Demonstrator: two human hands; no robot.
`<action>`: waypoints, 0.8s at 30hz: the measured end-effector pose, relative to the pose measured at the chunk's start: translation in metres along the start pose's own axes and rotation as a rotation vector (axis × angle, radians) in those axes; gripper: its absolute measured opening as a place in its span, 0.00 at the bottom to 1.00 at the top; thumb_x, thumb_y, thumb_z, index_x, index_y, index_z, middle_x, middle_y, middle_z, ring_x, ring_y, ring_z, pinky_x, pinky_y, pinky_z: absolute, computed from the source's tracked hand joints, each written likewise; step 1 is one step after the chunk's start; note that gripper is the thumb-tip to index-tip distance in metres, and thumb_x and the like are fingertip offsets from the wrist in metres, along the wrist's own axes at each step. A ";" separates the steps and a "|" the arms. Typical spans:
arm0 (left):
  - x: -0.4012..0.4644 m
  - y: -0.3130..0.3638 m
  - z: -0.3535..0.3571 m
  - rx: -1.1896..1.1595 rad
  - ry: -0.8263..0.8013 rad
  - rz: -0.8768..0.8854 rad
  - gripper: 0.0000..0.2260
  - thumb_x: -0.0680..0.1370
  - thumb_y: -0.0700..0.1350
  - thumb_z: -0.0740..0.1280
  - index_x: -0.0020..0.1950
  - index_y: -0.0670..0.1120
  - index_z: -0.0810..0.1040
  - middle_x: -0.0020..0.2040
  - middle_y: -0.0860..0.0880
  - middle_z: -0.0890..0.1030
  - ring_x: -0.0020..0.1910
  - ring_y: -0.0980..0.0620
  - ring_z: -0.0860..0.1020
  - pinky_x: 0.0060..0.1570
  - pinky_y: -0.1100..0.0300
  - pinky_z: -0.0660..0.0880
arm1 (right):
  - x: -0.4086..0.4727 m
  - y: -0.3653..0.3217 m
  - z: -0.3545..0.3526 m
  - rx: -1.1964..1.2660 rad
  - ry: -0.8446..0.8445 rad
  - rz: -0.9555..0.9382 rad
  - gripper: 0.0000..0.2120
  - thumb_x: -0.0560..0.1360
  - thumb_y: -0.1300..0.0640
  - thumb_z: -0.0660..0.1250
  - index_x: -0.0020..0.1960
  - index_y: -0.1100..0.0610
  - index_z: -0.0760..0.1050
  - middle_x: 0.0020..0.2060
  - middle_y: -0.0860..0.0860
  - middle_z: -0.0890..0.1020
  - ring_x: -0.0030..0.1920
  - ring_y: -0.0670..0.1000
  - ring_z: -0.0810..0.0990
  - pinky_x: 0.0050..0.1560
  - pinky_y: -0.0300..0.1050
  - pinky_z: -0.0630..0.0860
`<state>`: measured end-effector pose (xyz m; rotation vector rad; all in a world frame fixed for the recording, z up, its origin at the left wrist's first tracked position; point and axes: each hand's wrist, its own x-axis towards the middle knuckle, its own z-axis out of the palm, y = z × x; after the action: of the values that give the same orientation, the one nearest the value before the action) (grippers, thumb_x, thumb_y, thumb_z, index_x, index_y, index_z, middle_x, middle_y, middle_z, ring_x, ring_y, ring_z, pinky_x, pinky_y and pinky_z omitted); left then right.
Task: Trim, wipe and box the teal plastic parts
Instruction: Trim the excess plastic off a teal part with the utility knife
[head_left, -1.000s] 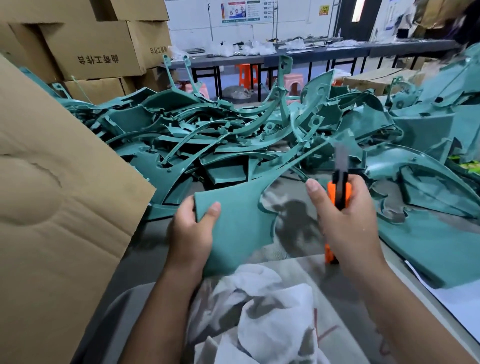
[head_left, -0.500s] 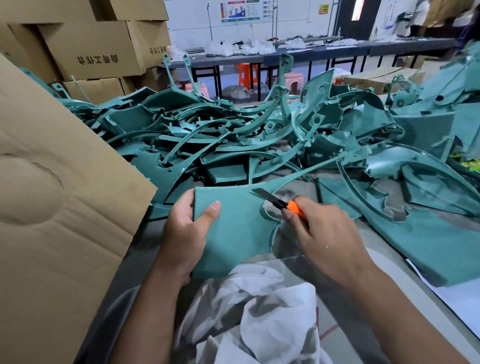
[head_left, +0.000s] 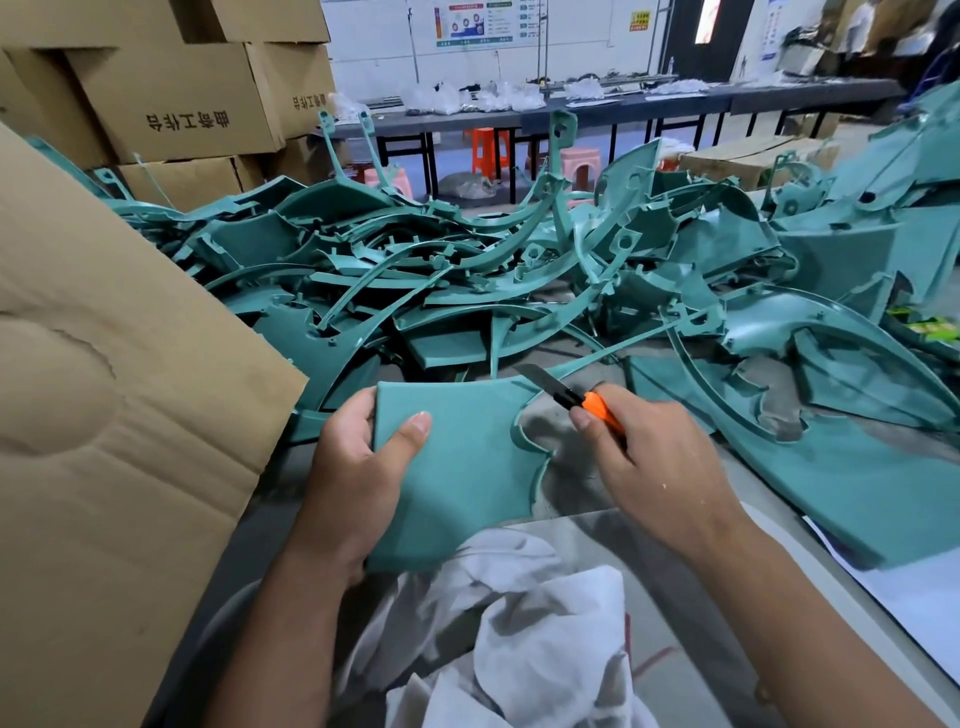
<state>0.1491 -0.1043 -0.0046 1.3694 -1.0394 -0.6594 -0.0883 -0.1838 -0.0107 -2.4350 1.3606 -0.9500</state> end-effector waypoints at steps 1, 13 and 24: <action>0.000 0.000 0.000 -0.011 -0.009 -0.026 0.04 0.82 0.39 0.68 0.53 0.46 0.81 0.46 0.47 0.87 0.43 0.46 0.86 0.37 0.57 0.82 | 0.000 0.000 0.001 -0.032 0.012 -0.010 0.14 0.84 0.47 0.60 0.41 0.50 0.67 0.29 0.45 0.74 0.31 0.53 0.74 0.34 0.56 0.75; 0.005 -0.007 -0.008 0.066 0.070 -0.087 0.03 0.81 0.38 0.69 0.52 0.45 0.81 0.45 0.46 0.87 0.44 0.43 0.86 0.41 0.49 0.83 | 0.003 0.010 -0.013 -0.225 0.462 0.304 0.13 0.82 0.54 0.66 0.41 0.52 0.66 0.28 0.46 0.65 0.30 0.56 0.63 0.30 0.41 0.51; 0.003 -0.003 -0.005 -0.101 0.011 -0.310 0.04 0.81 0.39 0.68 0.52 0.42 0.83 0.44 0.41 0.87 0.36 0.44 0.86 0.30 0.55 0.80 | -0.001 -0.006 0.010 -0.018 0.049 -0.015 0.17 0.86 0.46 0.51 0.49 0.53 0.74 0.37 0.47 0.76 0.36 0.49 0.74 0.38 0.46 0.68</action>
<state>0.1558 -0.1051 -0.0060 1.4571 -0.7800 -0.9185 -0.0783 -0.1810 -0.0155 -2.4542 1.3751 -1.0117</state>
